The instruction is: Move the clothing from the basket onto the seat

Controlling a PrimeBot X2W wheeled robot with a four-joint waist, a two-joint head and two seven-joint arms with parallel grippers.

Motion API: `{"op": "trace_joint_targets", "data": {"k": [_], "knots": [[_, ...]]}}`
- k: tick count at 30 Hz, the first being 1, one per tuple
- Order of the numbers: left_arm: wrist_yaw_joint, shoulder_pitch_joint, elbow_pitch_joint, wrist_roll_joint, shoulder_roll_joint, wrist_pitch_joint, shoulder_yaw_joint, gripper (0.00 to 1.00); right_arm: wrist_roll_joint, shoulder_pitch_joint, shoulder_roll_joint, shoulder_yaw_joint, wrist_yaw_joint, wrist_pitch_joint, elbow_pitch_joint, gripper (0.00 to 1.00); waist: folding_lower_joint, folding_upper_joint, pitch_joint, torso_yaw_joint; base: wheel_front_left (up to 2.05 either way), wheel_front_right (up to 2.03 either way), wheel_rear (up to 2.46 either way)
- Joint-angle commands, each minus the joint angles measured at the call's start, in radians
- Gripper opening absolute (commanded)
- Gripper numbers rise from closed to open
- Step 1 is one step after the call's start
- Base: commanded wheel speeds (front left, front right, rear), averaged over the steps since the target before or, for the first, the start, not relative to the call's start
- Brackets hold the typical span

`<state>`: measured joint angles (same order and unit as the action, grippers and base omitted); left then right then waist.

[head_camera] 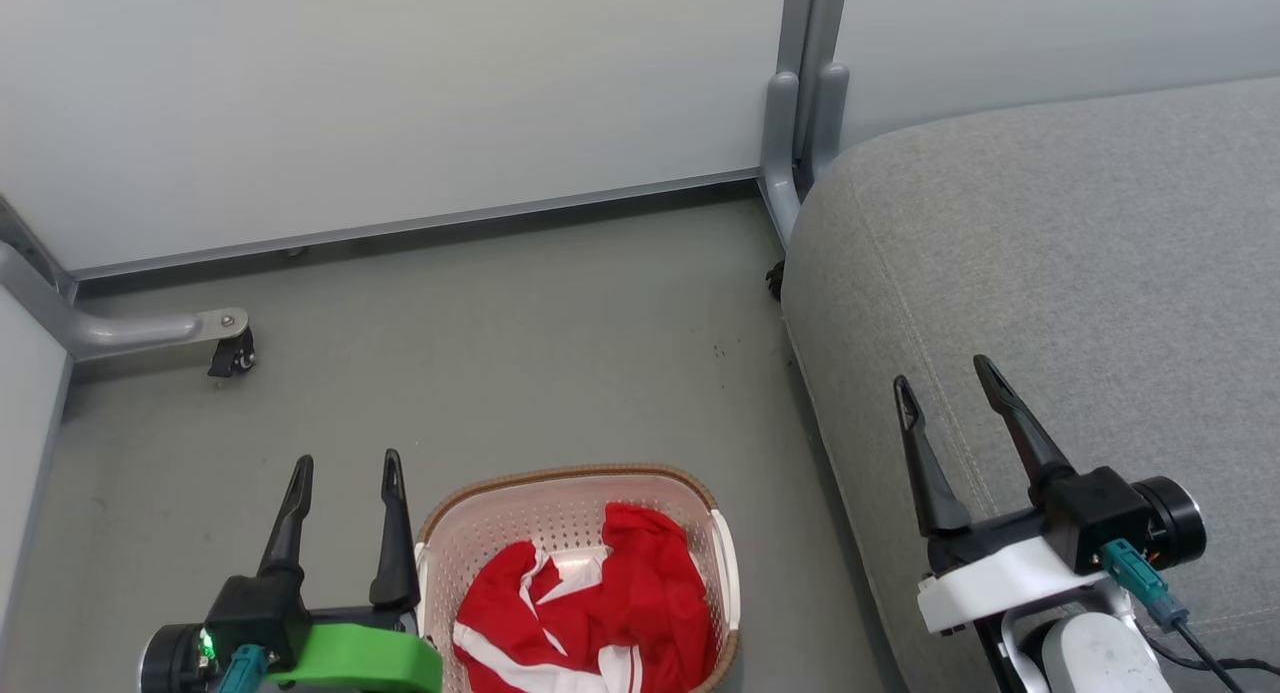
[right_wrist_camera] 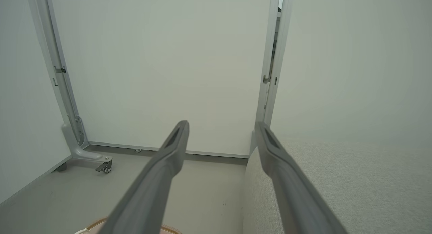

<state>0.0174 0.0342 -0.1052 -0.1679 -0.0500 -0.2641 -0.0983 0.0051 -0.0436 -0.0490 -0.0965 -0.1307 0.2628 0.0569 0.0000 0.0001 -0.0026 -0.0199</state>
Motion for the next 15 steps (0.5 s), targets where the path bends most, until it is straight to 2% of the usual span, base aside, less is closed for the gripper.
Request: {"op": "trace_joint_targets", "data": {"k": [1, 10, 15], "knots": [[-0.006, 0.009, -0.005, -0.005, -0.001, -0.001, 0.000, 1.00, 0.003, 0.006, -0.003, 0.003, 0.000, 0.003, -0.004, 1.00, 0.0000, -0.0001, 0.002, 0.000, 0.00, 0.00, 0.00], [-0.006, -0.002, -0.028, 0.000, -0.001, -0.001, -0.004, 1.00, 0.010, 0.000, -0.003, 0.003, 0.000, 0.003, -0.011, 1.00, 0.0000, -0.0001, 0.038, -0.008, 0.00, 0.00, 0.00], [-0.027, -0.065, -0.071, 0.042, -0.002, -0.001, -0.014, 1.00, 0.002, -0.039, -0.002, 0.011, 0.000, 0.003, -0.033, 1.00, 0.0000, -0.0001, 0.143, -0.015, 0.00, 0.00, 0.00]]}}
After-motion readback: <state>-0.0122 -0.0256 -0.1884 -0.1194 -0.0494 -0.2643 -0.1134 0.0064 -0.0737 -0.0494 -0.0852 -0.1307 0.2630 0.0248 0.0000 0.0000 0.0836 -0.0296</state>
